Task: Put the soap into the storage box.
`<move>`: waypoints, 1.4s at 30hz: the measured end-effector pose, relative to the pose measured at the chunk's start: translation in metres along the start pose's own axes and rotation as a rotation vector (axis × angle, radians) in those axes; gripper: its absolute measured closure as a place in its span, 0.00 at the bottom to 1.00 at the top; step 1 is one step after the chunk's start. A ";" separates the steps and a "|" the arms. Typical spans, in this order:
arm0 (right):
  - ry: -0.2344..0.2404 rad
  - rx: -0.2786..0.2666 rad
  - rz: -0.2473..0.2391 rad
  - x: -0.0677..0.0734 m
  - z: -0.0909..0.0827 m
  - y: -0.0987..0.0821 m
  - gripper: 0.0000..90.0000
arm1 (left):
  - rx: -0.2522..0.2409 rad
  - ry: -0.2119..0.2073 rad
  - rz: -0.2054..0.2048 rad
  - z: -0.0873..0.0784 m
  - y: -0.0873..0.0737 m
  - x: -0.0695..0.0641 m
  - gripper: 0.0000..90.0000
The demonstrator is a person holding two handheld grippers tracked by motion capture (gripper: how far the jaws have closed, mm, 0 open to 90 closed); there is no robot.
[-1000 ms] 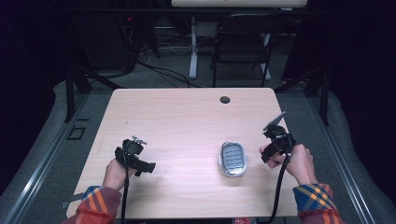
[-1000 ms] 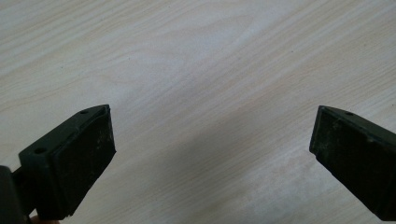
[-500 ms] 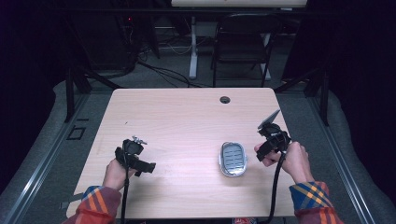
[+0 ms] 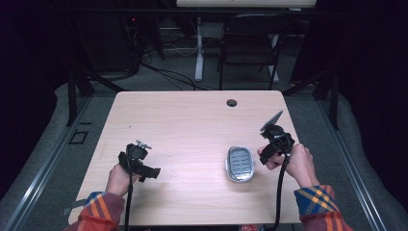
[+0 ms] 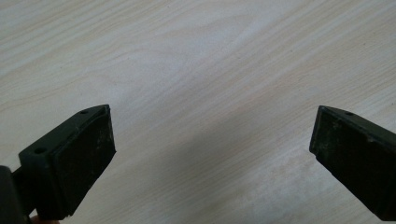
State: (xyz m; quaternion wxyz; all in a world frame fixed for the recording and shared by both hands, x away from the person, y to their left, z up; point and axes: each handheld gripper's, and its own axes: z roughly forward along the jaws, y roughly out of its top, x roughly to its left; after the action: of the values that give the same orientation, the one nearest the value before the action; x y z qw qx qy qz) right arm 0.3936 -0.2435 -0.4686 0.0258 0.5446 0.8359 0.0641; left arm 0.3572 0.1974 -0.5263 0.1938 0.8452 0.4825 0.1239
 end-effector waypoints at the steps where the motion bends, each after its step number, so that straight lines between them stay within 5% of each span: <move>1: 0.001 0.013 -0.014 0.000 -0.001 0.001 0.41 | 0.000 0.000 0.000 0.000 0.000 0.000 0.00; 23: -0.004 0.009 -0.058 0.029 -0.009 0.016 0.41 | -0.006 -0.005 0.010 -0.001 0.001 -0.002 0.00; 42: -0.021 0.067 -0.094 0.042 -0.013 0.031 0.41 | -0.007 -0.008 0.011 -0.001 0.001 -0.002 0.00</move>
State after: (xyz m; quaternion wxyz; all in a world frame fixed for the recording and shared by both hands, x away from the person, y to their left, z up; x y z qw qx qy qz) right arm 0.4034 -0.1934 -0.4506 0.0194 0.5057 0.8620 0.0293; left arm 0.3567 0.1949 -0.5251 0.1982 0.8477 0.4763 0.1232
